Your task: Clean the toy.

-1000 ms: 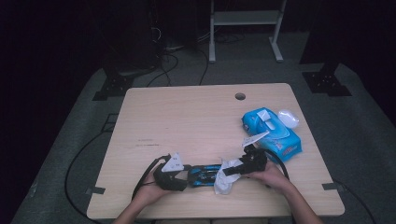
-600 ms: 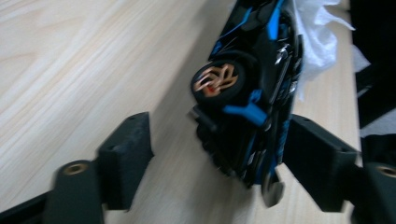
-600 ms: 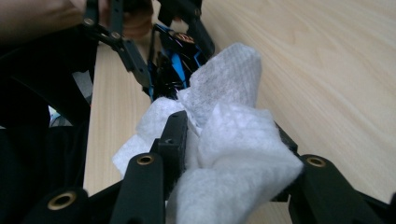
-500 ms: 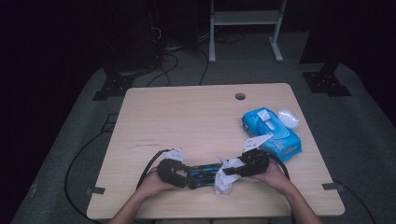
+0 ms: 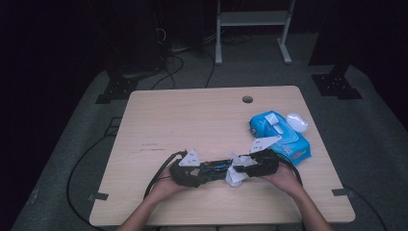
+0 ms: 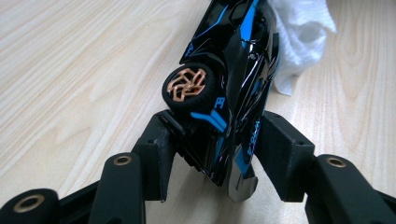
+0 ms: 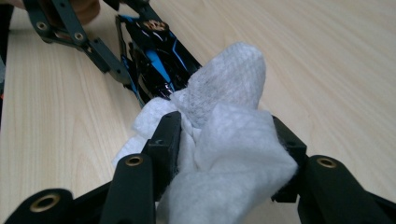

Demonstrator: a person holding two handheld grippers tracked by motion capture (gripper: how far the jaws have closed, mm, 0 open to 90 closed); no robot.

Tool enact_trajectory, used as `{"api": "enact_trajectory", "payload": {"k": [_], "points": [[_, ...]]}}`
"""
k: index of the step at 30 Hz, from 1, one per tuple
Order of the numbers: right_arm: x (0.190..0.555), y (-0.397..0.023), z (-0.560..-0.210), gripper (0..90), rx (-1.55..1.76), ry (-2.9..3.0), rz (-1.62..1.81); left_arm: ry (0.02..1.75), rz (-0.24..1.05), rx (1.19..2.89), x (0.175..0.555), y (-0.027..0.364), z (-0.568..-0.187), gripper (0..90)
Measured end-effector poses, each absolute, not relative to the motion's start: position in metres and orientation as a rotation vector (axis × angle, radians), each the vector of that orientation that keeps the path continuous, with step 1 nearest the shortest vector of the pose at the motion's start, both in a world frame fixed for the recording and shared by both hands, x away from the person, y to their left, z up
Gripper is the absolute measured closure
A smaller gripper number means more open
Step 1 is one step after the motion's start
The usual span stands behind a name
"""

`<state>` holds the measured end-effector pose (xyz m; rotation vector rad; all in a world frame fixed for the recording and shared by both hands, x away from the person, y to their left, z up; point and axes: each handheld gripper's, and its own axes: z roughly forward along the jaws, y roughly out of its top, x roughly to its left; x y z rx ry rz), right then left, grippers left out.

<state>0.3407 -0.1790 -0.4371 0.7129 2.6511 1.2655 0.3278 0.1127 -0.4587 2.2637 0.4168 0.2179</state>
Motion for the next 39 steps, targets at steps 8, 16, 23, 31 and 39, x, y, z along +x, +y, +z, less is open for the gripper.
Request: {"api": "enact_trajectory", "payload": {"k": [8,16,23,31,39], "points": [[0.327,-0.179,-0.434,49.7,0.698,2.641,1.218,0.41,0.133,2.245,0.324,0.116,-0.46,44.5],[0.317,-0.197,-0.419,70.8,0.795,2.512,1.291,0.42,0.101,2.179,0.323,0.117,-0.458,55.2],[0.308,-0.163,-0.413,80.5,0.782,2.374,1.211,0.456,0.137,2.162,0.314,0.11,-0.456,57.7],[0.294,-0.129,-0.43,81.9,0.656,2.35,1.188,0.469,0.126,2.144,0.313,0.107,-0.458,57.7],[0.299,-0.133,-0.43,82.1,0.765,2.33,1.229,0.425,0.117,2.15,0.31,0.099,-0.46,58.3]]}}
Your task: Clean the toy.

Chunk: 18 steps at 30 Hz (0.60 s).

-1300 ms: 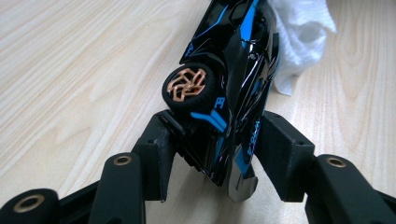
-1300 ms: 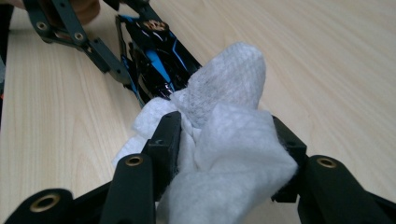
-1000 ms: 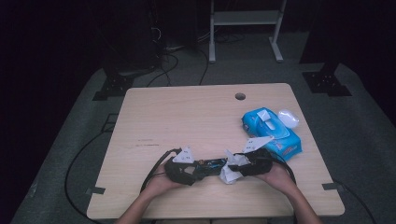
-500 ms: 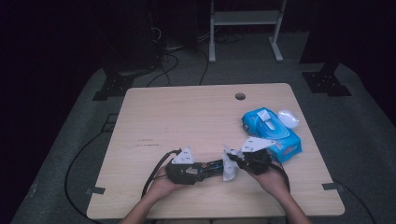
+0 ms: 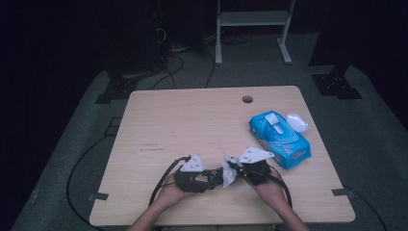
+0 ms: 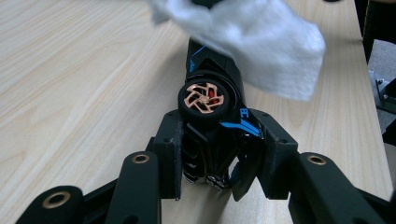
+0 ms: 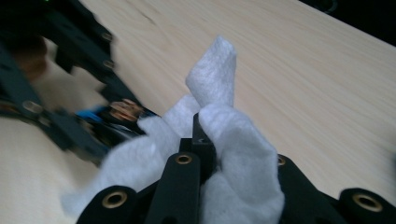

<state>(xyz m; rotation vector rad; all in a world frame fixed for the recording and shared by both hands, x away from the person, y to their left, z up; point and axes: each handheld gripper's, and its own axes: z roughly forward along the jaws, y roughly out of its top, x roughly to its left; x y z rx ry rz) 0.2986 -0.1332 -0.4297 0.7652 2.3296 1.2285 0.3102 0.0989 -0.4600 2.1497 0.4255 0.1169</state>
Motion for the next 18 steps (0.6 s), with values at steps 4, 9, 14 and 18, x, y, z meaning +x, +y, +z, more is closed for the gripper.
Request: {"api": "enact_trajectory", "payload": {"k": [4,9,14,18], "points": [[0.289,-0.102,-0.431,82.0,0.663,2.39,1.316,0.419,0.126,2.147,0.31,0.1,-0.461,58.4],[0.293,-0.115,-0.43,82.0,0.684,2.322,1.214,0.404,0.142,2.148,0.309,0.099,-0.46,58.5],[0.292,-0.111,-0.432,82.0,0.736,2.352,1.332,0.392,0.15,2.151,0.309,0.098,-0.461,58.5],[0.283,-0.088,-0.433,81.9,0.6,2.387,1.314,0.384,0.163,2.152,0.308,0.1,-0.46,58.5]]}}
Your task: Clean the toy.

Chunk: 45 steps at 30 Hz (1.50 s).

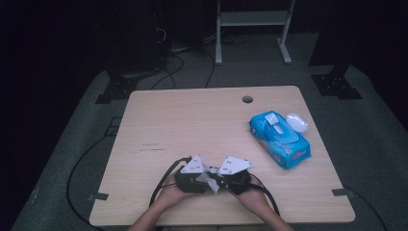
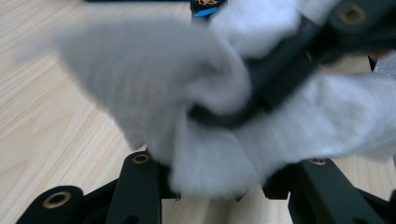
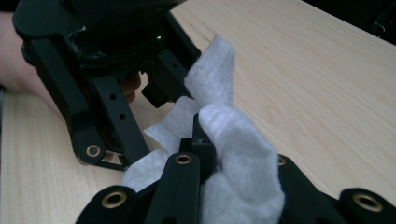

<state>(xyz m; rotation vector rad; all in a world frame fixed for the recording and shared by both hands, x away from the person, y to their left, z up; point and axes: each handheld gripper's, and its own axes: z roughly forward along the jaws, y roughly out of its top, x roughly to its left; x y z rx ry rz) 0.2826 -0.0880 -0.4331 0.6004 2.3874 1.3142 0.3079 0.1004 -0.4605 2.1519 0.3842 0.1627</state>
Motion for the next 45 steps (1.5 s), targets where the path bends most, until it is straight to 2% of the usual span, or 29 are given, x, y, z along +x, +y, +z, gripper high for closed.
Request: {"api": "enact_trajectory", "payload": {"k": [8,12,16,19,20,23,31,39,45], "points": [[0.301,-0.145,-0.433,81.9,0.848,2.268,1.255,0.383,0.177,2.152,0.309,0.101,-0.46,58.4],[0.289,-0.117,-0.435,81.8,0.727,2.321,1.303,0.39,0.175,2.152,0.309,0.101,-0.46,58.4],[0.289,-0.114,-0.432,81.8,0.678,2.333,1.254,0.392,0.18,2.152,0.309,0.104,-0.46,58.4],[0.299,-0.138,-0.432,81.8,0.784,2.285,1.217,0.386,0.188,2.156,0.311,0.106,-0.46,58.4],[0.305,-0.16,-0.431,81.8,0.875,2.244,1.204,0.384,0.187,2.156,0.311,0.106,-0.46,58.5],[0.307,-0.175,-0.431,81.8,0.93,2.244,1.229,0.386,0.185,2.153,0.312,0.105,-0.46,58.3],[0.293,-0.145,-0.429,81.7,0.763,2.291,1.209,0.382,0.194,2.157,0.311,0.106,-0.46,58.4],[0.307,-0.19,-0.43,81.7,0.991,2.213,1.215,0.386,0.191,2.154,0.313,0.108,-0.46,58.4],[0.301,-0.159,-0.43,81.7,0.854,2.275,1.243,0.387,0.193,2.159,0.313,0.107,-0.459,58.4]]}}
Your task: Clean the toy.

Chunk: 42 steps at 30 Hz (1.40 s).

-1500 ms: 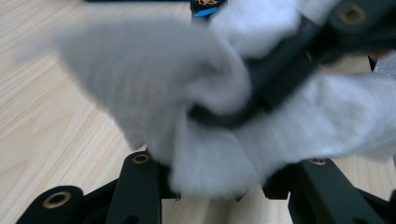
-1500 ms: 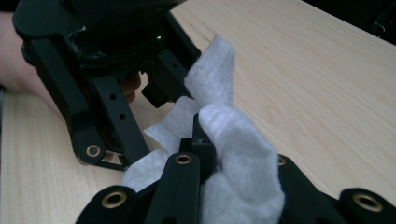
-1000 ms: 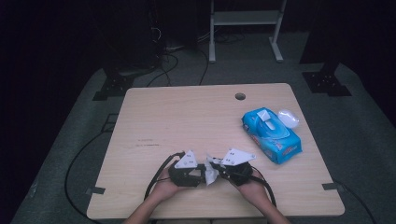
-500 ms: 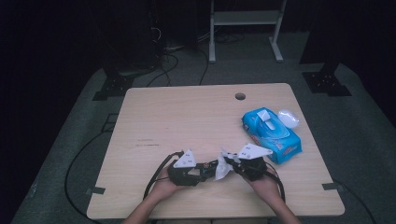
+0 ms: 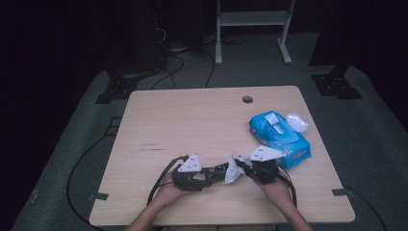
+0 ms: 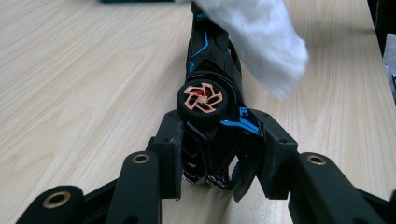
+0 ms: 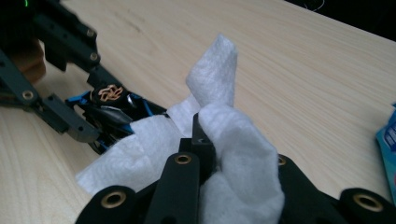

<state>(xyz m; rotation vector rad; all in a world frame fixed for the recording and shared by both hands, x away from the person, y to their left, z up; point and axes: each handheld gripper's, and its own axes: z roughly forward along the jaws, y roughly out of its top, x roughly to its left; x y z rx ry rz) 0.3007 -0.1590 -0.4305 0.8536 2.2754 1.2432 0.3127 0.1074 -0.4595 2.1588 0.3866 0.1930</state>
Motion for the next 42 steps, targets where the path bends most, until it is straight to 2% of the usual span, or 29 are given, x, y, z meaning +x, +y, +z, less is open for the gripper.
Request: {"api": "enact_trajectory", "payload": {"k": [10,17,24,27,30,37,42], "points": [[0.312,-0.194,-0.436,81.7,1.021,2.222,1.214,0.383,0.195,2.158,0.313,0.109,-0.459,58.4],[0.31,-0.168,-0.429,81.8,0.963,2.245,1.295,0.383,0.198,2.155,0.313,0.108,-0.46,58.4],[0.298,-0.095,-0.424,81.8,0.719,2.401,1.359,0.383,0.192,2.152,0.312,0.105,-0.46,58.5],[0.294,-0.081,-0.429,81.7,0.63,2.428,1.297,0.379,0.193,2.155,0.313,0.107,-0.46,58.5],[0.298,-0.096,-0.427,81.8,0.661,2.381,1.229,0.377,0.196,2.157,0.313,0.107,-0.46,58.5],[0.31,-0.163,-0.428,81.8,0.863,2.254,1.128,0.373,0.209,2.156,0.313,0.107,-0.459,58.4],[0.306,-0.154,-0.428,81.8,0.848,2.261,1.163,0.388,0.193,2.154,0.314,0.107,-0.46,58.4]]}}
